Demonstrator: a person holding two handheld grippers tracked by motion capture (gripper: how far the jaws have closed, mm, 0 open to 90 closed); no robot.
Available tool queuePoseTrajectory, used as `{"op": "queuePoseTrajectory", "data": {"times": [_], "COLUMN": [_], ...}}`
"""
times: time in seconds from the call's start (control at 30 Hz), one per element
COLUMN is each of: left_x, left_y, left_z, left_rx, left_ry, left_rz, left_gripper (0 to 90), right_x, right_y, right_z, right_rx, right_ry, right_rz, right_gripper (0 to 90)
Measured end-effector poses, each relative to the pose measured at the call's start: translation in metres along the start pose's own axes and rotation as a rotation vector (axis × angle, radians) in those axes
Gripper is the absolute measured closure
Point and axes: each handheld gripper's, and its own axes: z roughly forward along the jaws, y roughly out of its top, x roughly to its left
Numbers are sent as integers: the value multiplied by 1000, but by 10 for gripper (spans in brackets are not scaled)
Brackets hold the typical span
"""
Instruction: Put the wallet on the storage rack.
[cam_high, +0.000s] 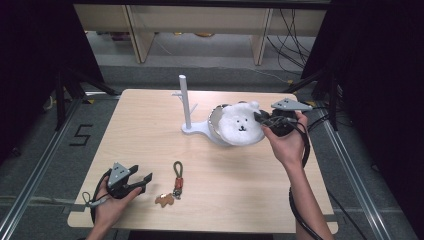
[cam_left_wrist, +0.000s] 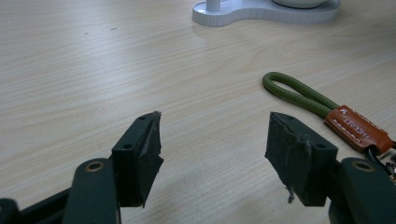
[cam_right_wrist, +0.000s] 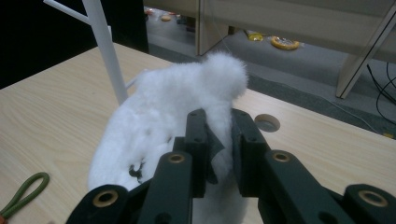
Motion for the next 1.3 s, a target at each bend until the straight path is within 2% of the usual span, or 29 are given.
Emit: {"op": "queuePoseTrajectory", "data": {"times": [0.13,0.17,0.23,0.27,0.33,0.37,0.43,0.5,0.53,0.57,0.6,0.63,0.67,0.7,0.73,0.8,0.83,0.87,0.9,1.0,1.17,1.23,1.3], "left_x": [0,0,0,0,0,0,0,0,0,0,0,-1,-1,-1,-1,-1,-1,-1,-1,-1,-1,-1,-1], "left_y": [0,0,0,0,0,0,0,0,0,0,0,0,0,0,0,0,0,0,0,0,0,0,0], "left_z": [-1,-1,-1,-1,-1,-1,-1,-1,-1,-1,-1,-1,0,0,-1,-1,-1,-1,0,0,0,0,0], "left_rx": [3,3,2,2,4,5,5,5,6,5,4,5,2,1,5,5,5,6,6,7,7,7,7], "left_ry": [3,3,3,3,2,2,2,3,3,3,2,2,1,1,1,1,0,-1,-1,-1,-2,-2,-2], "left_rz": [4,3,2,2,1,1,2,2,3,3,3,1,-3,-3,0,1,3,3,2,2,4,4,5], "left_gripper": [348,348,348,348,348,348,348,348,348,348,348,348,348,348,348,348,348,348,348,348,348,348,348], "right_x": [-2,-2,-3,-3,-2,-4,-4,-5,-4,-4,-5,-4,-4,-4,-4,-3,-1,-3,-1,1,5,6,8], "right_y": [2,2,3,3,4,4,5,5,5,6,7,8,10,10,11,11,11,12,12,12,11,11,10], "right_z": [7,10,14,17,21,24,29,32,34,37,39,39,45,45,48,51,53,56,57,63,71,74,77], "right_rx": [-1,-5,9,-5,10,6,25,12,18,4,9,29,27,27,38,30,43,49,57,60,74,79,84], "right_ry": [0,-14,-13,-12,-18,-33,-33,-39,-38,-54,-55,-47,-56,-56,-65,-78,-78,-82,-84,-100,-110,-110,-117], "right_rz": [-7,1,-5,-8,-3,-23,-16,-31,-17,-30,-43,-33,-53,-53,-79,-76,-66,-98,-86,-122,-134,-163,-170], "right_gripper": [791,791,791,791,791,791,791,791,791,791,791,791,791,791,790,790,790,790,790,790,790,790,790]}}
